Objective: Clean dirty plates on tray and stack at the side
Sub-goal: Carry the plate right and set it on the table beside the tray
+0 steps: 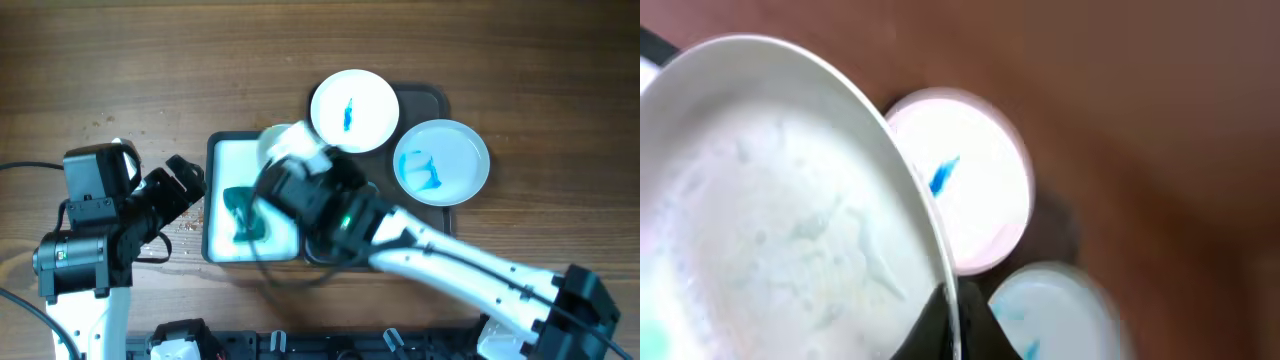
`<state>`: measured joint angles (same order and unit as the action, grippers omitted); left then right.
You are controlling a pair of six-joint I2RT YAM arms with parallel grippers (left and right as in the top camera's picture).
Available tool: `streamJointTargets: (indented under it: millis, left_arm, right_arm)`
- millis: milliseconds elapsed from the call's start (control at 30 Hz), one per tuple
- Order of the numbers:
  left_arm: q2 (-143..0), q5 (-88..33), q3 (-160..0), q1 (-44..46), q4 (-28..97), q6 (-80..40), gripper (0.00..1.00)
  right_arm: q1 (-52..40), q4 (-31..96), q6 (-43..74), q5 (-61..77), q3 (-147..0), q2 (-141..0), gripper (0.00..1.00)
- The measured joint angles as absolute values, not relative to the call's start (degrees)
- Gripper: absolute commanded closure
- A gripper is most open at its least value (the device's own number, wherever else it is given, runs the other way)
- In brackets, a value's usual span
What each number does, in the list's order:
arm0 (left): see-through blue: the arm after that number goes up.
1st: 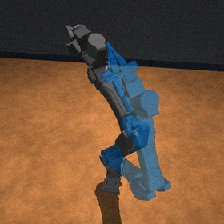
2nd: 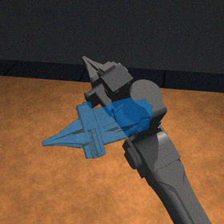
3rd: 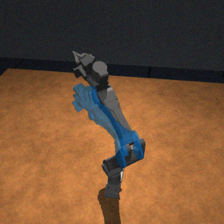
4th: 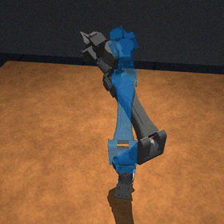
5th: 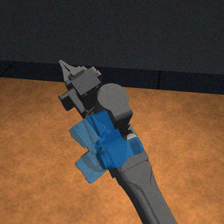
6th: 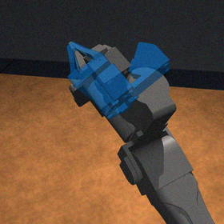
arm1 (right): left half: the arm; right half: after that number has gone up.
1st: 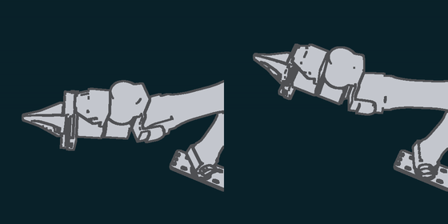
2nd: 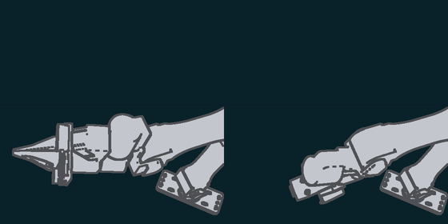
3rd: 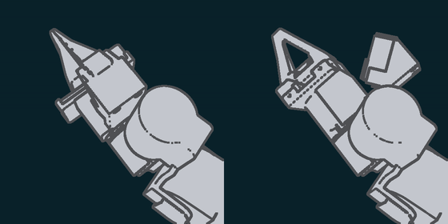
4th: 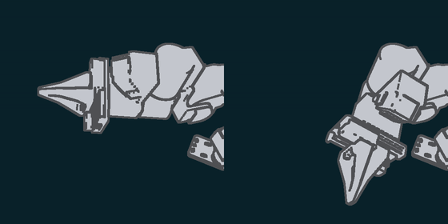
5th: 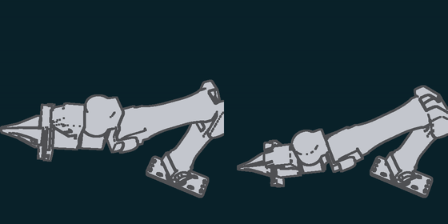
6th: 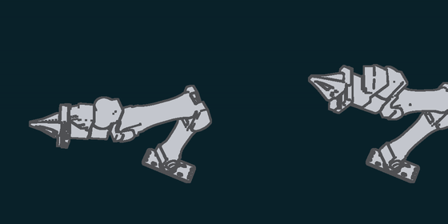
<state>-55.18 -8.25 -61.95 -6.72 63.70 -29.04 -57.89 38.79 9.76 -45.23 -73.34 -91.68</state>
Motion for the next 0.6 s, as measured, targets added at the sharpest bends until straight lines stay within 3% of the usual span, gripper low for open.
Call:
streamJointTargets:
  millis: [167, 300, 433, 600]
  left_arm:
    - [-55.18, -8.25, -61.95, -6.72, 63.72, -29.02, 0.00]
    - [-55.18, -8.25, -61.95, -6.72, 63.72, -29.02, 0.00]
    - [-55.18, -8.25, -61.95, -6.72, 63.72, -29.04, 0.00]
    - [-55.18, -8.25, -61.95, -6.72, 63.77, -29.02, 0.00]
  right_arm:
    - [-43.27, 45.56, 20.27, -24.67, -73.32, -85.03, 0.96]
    - [-23.16, 51.27, 24.56, -9.54, -73.36, -71.18, 0.96]
    - [-1.76, 58.81, 25.93, -3.20, -73.65, -65.23, 0.96]
    - [23.55, 59.55, 25.93, -0.38, -71.90, -70.08, 0.96]
